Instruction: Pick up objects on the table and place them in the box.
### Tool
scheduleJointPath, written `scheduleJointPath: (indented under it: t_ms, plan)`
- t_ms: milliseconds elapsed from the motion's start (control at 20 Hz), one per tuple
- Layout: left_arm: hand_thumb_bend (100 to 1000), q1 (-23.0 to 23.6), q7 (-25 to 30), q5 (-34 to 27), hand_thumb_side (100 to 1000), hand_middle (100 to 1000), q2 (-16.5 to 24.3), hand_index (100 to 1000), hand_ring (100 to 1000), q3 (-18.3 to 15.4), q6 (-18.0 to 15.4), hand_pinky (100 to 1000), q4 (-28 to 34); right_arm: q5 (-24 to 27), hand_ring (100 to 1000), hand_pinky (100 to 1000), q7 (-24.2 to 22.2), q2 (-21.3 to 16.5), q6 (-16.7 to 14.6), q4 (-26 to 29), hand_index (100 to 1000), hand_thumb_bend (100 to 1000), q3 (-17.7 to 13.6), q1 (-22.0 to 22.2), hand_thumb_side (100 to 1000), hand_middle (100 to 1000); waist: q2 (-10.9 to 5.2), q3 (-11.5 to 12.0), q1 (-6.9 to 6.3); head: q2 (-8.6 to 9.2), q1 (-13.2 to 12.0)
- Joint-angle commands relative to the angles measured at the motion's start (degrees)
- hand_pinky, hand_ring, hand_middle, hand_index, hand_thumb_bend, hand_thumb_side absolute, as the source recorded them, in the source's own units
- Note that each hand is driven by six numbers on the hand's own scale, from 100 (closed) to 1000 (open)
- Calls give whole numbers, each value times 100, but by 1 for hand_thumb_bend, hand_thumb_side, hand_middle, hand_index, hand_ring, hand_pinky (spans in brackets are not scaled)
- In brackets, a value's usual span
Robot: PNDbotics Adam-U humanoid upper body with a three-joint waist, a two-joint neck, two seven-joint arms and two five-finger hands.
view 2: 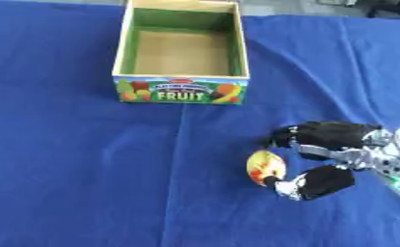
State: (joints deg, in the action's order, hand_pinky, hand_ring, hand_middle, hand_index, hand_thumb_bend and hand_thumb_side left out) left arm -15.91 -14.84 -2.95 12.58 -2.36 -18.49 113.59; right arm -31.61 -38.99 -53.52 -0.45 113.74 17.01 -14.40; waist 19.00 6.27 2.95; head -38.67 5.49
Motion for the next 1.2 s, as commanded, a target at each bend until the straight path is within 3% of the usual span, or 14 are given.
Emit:
scheduleJointPath:
  t_ms: [50, 250, 600, 950, 1200]
  plan:
    - [100, -80, 30, -7, 975, 571, 74, 804, 575, 14, 1, 452, 100, -239, 841, 864, -26, -45, 74, 85, 1000, 250, -7, -44, 870, 829, -95, 2, -9, 61, 10]
    - [100, -88, 52, -7, 975, 567, 64, 802, 574, 22, 9, 451, 100, -534, 835, 860, -50, 20, 124, 85, 997, 269, 72, -11, 858, 811, -84, 19, -9, 74, 13]
    - [100, -91, 93, -2, 973, 561, 54, 799, 571, 27, 22, 451, 100, -1010, 810, 832, 23, 93, 156, 85, 980, 162, 139, 103, 660, 777, -65, 19, -9, 84, 5]
    - [100, -90, 138, 18, 971, 558, 47, 796, 569, 40, 45, 450, 100, -1181, 744, 770, 233, 137, 206, 85, 964, 107, 181, 171, 541, 724, -44, 14, -15, 97, 8]
    - [100, -91, 163, 30, 966, 558, 40, 794, 569, 46, 62, 449, 100, -1208, 688, 717, 462, 149, 204, 85, 887, 100, 224, 165, 471, 679, -25, 20, -26, 117, 22]
